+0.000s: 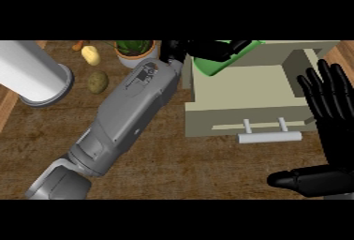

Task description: Pick up the cup, place it into the drawer and close the drawer

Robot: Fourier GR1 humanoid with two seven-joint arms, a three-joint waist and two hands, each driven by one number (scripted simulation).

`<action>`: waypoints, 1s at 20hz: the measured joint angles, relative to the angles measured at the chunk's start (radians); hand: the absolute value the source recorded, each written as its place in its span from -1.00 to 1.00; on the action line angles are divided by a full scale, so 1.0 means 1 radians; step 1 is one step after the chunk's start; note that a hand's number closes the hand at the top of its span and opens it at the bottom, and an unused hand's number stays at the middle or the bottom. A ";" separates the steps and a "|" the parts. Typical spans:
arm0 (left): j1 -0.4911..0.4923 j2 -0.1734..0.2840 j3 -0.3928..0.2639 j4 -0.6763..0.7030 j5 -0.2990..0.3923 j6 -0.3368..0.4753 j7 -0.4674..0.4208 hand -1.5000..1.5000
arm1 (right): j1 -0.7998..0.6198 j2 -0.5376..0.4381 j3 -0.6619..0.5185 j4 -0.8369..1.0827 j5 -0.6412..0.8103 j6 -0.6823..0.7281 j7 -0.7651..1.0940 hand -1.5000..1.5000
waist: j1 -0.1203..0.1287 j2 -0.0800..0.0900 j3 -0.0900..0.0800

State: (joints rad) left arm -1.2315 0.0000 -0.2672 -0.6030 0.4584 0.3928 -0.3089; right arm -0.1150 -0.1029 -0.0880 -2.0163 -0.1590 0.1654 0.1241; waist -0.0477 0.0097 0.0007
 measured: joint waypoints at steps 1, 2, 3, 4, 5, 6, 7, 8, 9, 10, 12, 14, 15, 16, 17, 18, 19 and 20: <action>-0.006 0.000 -0.011 0.027 0.010 -0.002 -0.013 1.00 | 0.000 -0.005 -0.009 0.000 -0.010 0.005 -0.001 -1.00 | -0.003 0.001 0.000; -0.008 0.000 -0.032 0.045 0.025 0.003 -0.021 1.00 | 0.002 -0.001 0.000 -0.008 -0.009 0.003 0.007 -1.00 | -0.009 0.002 0.000; -0.013 0.000 -0.051 0.066 0.035 0.004 -0.026 1.00 | 0.002 0.001 0.003 -0.006 -0.009 0.004 0.008 -1.00 | -0.013 0.003 0.000; -0.025 0.000 -0.071 0.081 0.045 0.013 -0.031 1.00 | -0.005 0.002 0.004 -0.003 -0.011 0.003 0.010 -1.00 | -0.017 0.004 0.000; -0.031 0.000 -0.094 0.090 0.059 0.021 -0.033 1.00 | -0.018 -0.005 -0.001 0.001 -0.019 0.006 0.017 -1.00 | -0.023 0.005 0.000; -0.035 0.000 -0.109 0.107 0.065 0.021 -0.042 1.00 | -0.013 -0.006 -0.002 -0.006 -0.025 0.009 0.022 -1.00 | -0.025 0.005 0.000; -0.048 0.000 -0.126 0.117 0.076 0.026 -0.036 1.00 | -0.016 -0.014 -0.011 -0.003 -0.038 0.017 0.024 -1.00 | -0.029 0.006 0.000; -0.058 0.000 -0.139 0.130 0.088 0.029 -0.038 1.00 | -0.028 -0.013 -0.010 0.014 -0.037 0.019 0.015 -1.00 | -0.034 0.008 0.001; -0.064 0.000 -0.152 0.143 0.096 0.032 -0.042 1.00 | -0.030 -0.012 -0.009 0.017 -0.034 0.018 0.011 -1.00 | -0.037 0.009 0.001; -0.075 0.000 -0.162 0.159 0.100 0.030 -0.042 1.00 | -0.026 -0.011 -0.008 0.019 -0.034 0.021 0.005 -1.00 | -0.039 0.010 0.001; -0.072 0.000 -0.199 0.178 0.108 0.038 -0.040 1.00 | -0.021 -0.008 0.000 0.010 -0.034 0.023 0.010 -1.00 | -0.043 0.010 0.001; -0.079 0.000 -0.234 0.198 0.107 0.048 -0.035 -1.00 | -0.036 -0.006 0.003 0.010 -0.034 0.018 0.014 -1.00 | -0.048 0.012 0.001; -0.086 0.000 -0.250 0.203 0.109 0.059 -0.027 -1.00 | -0.033 -0.010 0.003 0.004 -0.042 0.026 0.017 -1.00 | -0.053 0.012 0.001; -0.087 0.000 -0.270 0.204 0.111 0.070 -0.021 -1.00 | -0.038 -0.009 0.002 0.015 -0.041 0.028 0.008 -1.00 | -0.057 0.014 0.001; -0.095 0.000 -0.277 0.221 0.110 0.068 -0.019 -1.00 | -0.038 -0.009 0.002 0.005 -0.047 0.027 0.016 -1.00 | -0.060 0.015 0.001; -0.093 0.000 -0.294 0.218 0.114 0.079 -0.013 -1.00 | -0.038 -0.006 0.005 0.004 -0.047 0.028 0.012 -1.00 | -0.063 0.015 0.001; -0.086 0.000 -0.306 0.214 0.119 0.086 -0.018 -1.00 | -0.047 0.003 0.015 0.007 -0.041 0.019 0.014 -1.00 | -0.061 0.015 0.001; -0.084 0.000 -0.313 0.213 0.128 0.091 -0.019 -1.00 | -0.046 0.006 0.018 0.007 -0.039 0.019 0.010 -1.00 | -0.063 0.016 0.001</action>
State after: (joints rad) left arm -1.3152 0.0002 -0.5807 -0.3900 0.5862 0.4835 -0.3284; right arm -0.1607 -0.0973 -0.0703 -2.0088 -0.1980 0.1849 0.1343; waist -0.1107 0.0255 0.0018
